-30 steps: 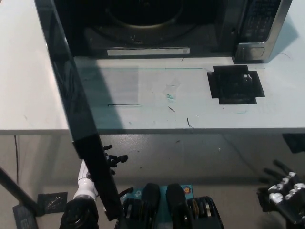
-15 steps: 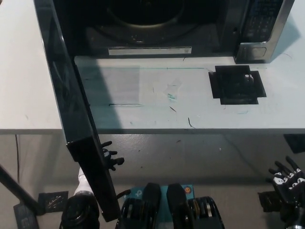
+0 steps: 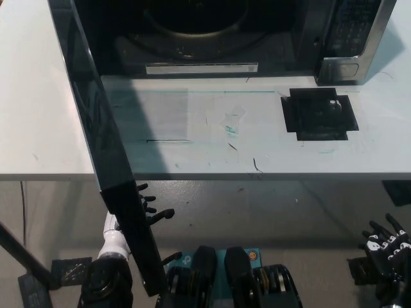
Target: A microwave is kept infront of the robot with its door slightly ajar. The robot uses its right hand to push the door towards the left to open it.
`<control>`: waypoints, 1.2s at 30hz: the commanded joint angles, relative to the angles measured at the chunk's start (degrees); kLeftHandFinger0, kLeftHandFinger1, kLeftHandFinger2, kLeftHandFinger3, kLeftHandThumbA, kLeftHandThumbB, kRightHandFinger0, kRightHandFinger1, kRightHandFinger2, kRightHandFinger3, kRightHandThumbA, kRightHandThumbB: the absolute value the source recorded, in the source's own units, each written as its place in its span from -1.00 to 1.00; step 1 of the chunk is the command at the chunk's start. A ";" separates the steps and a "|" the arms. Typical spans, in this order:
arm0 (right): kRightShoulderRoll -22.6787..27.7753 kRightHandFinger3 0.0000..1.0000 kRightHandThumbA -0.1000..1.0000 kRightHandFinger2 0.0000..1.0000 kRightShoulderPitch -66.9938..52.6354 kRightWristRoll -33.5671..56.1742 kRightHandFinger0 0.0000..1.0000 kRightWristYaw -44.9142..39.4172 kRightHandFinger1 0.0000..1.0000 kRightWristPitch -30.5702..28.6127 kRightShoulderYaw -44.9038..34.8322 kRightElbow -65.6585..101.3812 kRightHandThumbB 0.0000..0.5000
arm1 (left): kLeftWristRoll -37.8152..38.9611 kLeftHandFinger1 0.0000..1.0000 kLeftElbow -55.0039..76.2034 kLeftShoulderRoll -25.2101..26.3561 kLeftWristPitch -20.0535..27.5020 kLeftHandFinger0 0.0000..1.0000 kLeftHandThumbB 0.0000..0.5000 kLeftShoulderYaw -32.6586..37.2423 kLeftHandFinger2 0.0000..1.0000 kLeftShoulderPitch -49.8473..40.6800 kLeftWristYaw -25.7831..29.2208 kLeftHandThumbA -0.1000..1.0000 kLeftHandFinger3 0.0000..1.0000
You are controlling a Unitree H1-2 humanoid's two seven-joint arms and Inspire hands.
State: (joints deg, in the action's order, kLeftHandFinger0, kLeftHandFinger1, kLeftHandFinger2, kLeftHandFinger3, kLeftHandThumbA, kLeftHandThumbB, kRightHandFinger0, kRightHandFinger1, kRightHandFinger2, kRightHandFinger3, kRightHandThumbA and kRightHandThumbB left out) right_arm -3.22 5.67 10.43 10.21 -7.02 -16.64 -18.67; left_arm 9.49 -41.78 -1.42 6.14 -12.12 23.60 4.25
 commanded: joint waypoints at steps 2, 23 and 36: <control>-0.14 0.66 -0.24 0.25 1.03 -1.07 -0.20 0.90 0.08 -2.95 0.46 0.62 -0.04 | 0.15 -0.29 0.96 0.26 1.65 -0.37 -0.95 -0.04 -0.10 1.96 0.66 -0.69 0.20; 1.07 0.67 -0.08 0.32 0.82 0.27 -0.12 -0.76 0.12 -1.74 0.65 2.85 0.13 | 0.22 -0.27 0.87 0.28 1.66 -0.33 -0.88 -0.26 -0.11 2.29 0.33 -0.67 0.19; 3.04 0.56 -0.08 0.27 -0.41 1.59 -0.10 -1.61 0.07 0.83 0.49 4.29 0.21 | 0.02 -0.29 1.02 0.49 1.35 -0.36 -0.84 -0.17 -0.12 2.14 0.43 -0.66 0.20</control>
State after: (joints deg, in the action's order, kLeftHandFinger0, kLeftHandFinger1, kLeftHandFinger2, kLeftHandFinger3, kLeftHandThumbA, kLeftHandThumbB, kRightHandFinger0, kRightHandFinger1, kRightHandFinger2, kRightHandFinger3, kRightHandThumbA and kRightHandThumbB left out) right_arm -0.92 5.38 10.78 10.36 -6.74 -16.54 -16.40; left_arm 9.49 -41.74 -1.34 6.14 -12.58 23.64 4.26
